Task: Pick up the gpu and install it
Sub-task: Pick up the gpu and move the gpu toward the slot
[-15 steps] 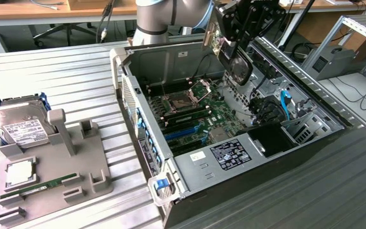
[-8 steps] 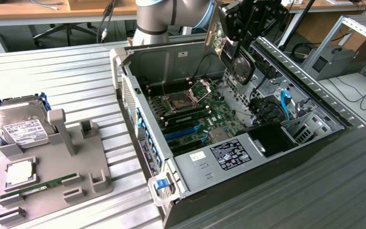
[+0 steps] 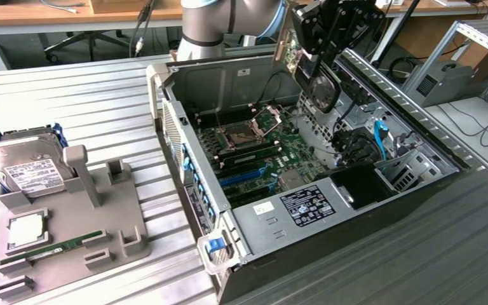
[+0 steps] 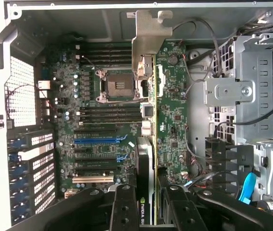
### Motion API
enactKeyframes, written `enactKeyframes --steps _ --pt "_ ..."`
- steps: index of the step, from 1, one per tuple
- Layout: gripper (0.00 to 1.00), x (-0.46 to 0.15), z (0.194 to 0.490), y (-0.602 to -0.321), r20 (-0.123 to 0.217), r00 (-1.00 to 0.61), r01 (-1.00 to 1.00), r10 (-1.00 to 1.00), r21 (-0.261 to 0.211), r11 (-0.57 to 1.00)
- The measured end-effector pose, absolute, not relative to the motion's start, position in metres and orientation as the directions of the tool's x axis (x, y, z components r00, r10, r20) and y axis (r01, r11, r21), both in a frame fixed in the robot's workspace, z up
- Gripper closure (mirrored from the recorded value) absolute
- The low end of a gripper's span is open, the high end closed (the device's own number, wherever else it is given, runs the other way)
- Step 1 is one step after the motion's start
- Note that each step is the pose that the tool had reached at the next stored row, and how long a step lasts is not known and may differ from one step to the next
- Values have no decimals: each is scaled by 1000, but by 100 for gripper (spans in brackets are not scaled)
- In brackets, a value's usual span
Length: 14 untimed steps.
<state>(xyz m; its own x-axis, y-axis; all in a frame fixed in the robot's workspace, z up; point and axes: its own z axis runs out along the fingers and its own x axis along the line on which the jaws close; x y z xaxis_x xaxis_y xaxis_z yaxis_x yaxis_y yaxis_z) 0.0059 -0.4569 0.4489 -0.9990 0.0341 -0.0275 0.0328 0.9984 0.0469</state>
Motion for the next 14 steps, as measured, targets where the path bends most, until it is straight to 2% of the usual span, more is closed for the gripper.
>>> enactKeyframes --steps 14 --pt "73 17 449 -457 -28 -999 33 34 47 998"
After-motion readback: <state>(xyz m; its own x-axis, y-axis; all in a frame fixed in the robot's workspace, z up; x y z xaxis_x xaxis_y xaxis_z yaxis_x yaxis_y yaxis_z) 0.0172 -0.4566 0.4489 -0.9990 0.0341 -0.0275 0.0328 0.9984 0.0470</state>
